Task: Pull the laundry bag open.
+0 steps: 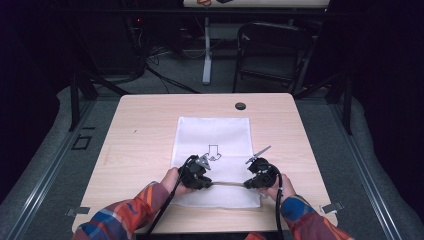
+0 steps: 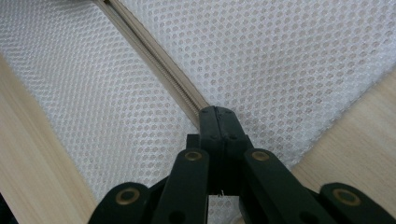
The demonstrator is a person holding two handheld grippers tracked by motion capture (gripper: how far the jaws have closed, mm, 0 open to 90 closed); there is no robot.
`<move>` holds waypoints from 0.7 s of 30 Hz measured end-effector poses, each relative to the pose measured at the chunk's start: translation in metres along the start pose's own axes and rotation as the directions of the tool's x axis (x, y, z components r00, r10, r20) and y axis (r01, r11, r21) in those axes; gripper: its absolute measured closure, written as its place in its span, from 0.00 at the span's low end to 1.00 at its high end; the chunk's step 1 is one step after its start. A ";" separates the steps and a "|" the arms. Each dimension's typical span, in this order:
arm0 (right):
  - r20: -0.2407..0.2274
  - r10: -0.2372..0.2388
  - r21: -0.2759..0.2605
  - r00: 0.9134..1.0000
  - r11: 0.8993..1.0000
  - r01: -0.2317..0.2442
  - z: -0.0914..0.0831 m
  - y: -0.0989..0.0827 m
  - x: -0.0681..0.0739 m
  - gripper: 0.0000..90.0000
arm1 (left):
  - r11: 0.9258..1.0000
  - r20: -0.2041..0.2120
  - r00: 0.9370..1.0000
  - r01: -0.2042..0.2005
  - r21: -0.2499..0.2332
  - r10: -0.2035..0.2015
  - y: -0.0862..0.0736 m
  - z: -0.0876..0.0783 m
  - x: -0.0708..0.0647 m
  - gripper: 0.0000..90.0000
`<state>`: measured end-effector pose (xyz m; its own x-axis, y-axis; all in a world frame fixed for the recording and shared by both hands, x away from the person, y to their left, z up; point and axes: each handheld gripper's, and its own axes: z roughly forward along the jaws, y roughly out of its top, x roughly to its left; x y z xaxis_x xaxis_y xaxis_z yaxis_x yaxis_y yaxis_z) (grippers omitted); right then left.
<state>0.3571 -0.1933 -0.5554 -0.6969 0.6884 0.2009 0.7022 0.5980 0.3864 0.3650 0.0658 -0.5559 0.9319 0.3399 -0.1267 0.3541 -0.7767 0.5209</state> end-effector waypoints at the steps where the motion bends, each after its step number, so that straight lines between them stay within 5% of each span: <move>1: 0.004 0.003 -0.003 1.000 1.000 -0.003 0.000 0.000 0.000 1.00 | 1.000 0.000 1.000 0.000 0.001 0.000 0.000 0.000 0.000 0.91; 19: -0.021 0.041 -0.035 0.999 0.999 -0.042 0.002 -0.001 0.002 1.00 | 1.000 0.007 1.000 0.011 0.000 -0.011 -0.003 -0.001 0.001 0.91; 21: -0.012 0.015 -0.006 1.000 1.000 -0.015 0.000 0.000 0.001 1.00 | 1.000 -0.002 1.000 0.007 0.003 -0.007 -0.003 -0.001 0.000 0.91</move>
<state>0.3565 -0.1924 -0.5553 -0.6878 0.6924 0.2179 0.7119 0.5849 0.3888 0.3635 0.0685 -0.5563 0.9293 0.3463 -0.1286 0.3608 -0.7762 0.5171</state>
